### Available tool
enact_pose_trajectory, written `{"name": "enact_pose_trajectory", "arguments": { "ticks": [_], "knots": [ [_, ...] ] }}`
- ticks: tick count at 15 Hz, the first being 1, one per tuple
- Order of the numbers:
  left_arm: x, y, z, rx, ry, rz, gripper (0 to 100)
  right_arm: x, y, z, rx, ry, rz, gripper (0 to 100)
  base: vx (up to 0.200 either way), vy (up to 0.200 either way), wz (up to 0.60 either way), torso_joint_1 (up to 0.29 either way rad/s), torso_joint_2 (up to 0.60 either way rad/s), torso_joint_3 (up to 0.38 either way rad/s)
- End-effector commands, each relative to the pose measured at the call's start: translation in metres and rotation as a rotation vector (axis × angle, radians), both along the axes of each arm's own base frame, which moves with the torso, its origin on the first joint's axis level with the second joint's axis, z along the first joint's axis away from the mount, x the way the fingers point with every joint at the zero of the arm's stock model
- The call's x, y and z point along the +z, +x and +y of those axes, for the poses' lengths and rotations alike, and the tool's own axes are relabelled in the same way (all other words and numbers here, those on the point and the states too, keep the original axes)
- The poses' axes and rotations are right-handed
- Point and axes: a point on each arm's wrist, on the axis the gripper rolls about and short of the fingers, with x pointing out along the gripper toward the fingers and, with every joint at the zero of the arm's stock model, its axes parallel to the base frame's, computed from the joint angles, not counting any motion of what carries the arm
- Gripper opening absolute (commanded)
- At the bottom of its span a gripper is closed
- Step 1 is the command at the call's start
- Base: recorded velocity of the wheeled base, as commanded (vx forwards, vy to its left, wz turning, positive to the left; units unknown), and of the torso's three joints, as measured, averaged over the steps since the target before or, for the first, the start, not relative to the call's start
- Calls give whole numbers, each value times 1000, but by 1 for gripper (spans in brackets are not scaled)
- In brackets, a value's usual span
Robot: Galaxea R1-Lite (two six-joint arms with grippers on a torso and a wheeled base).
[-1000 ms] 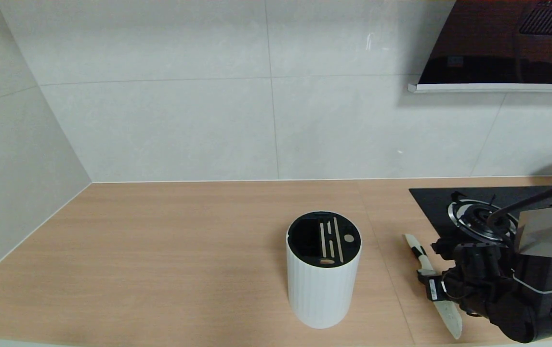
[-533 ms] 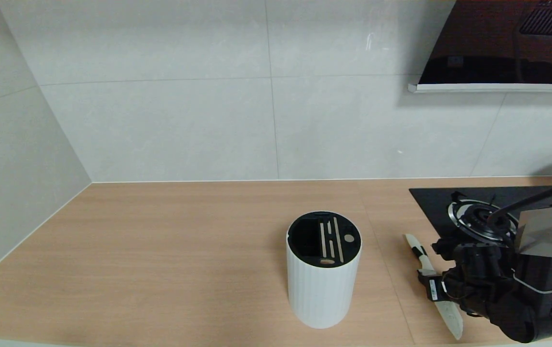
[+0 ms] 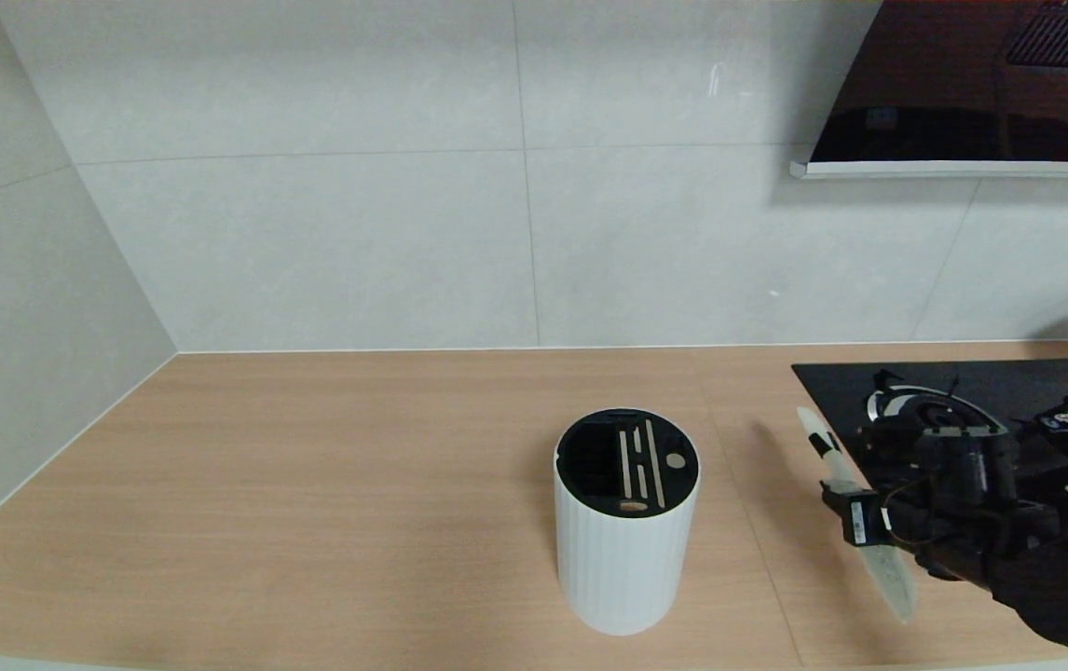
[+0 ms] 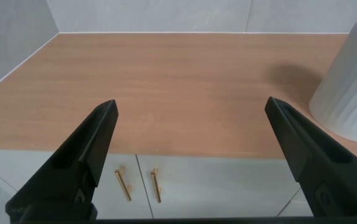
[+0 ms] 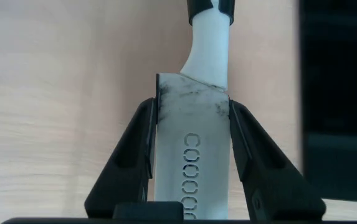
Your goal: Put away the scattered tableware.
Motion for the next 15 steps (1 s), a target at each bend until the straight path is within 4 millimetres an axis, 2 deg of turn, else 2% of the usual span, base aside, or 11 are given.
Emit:
{"name": "enact_pose_trajectory", "arguments": {
  "ticks": [1, 2, 3, 5, 8, 9, 10, 11, 12, 13, 15],
  "knots": [
    [0, 0, 0, 2, -3, 0, 100, 90, -9, 14, 51, 35, -211, 0, 0, 0, 0, 0, 0, 0],
    [0, 0, 0, 2, -3, 0, 100, 114, -11, 26, 93, 44, -237, 0, 0, 0, 0, 0, 0, 0],
    [0, 0, 0, 2, -3, -2, 100, 126, -15, 32, 113, 51, -250, 0, 0, 0, 0, 0, 0, 0],
    [3, 0, 0, 2, -2, -17, 100, 164, -30, 61, 218, 86, -334, 0, 0, 0, 0, 0, 0, 0],
    [35, -12, 0, -12, -3, -116, 100, 187, -41, 84, 265, 105, -411, 0, 0, 0, 0, 0, 0, 0],
    [47, -12, -2, -145, 38, -9, 100, 197, -49, 99, 310, 111, -448, 0, 0, 0, 0, 0, 0, 0],
    [51, -9, -3, -192, 67, 34, 100, 199, -51, 103, 325, 111, -455, 0, 0, 0, 0, 0, 0, 0],
    [70, 6, -6, -308, 139, 137, 100, 206, -58, 115, 370, 125, -477, 0, 0, 0, 0, 0, 0, 0],
    [87, 17, -6, -331, 152, 166, 100, 211, -60, 122, 381, 134, -492, 0, 0, 0, 0, 0, 0, 0],
    [106, 27, -7, -344, 153, 169, 100, 213, -63, 127, 375, 134, -497, 0, 0, 0, 0, 0, 0, 0],
    [145, 64, -10, -466, 117, 218, 100, 210, -75, 142, 403, 136, -488, 0, 0, 0, 0, 0, 0, 0]
  ]
}}
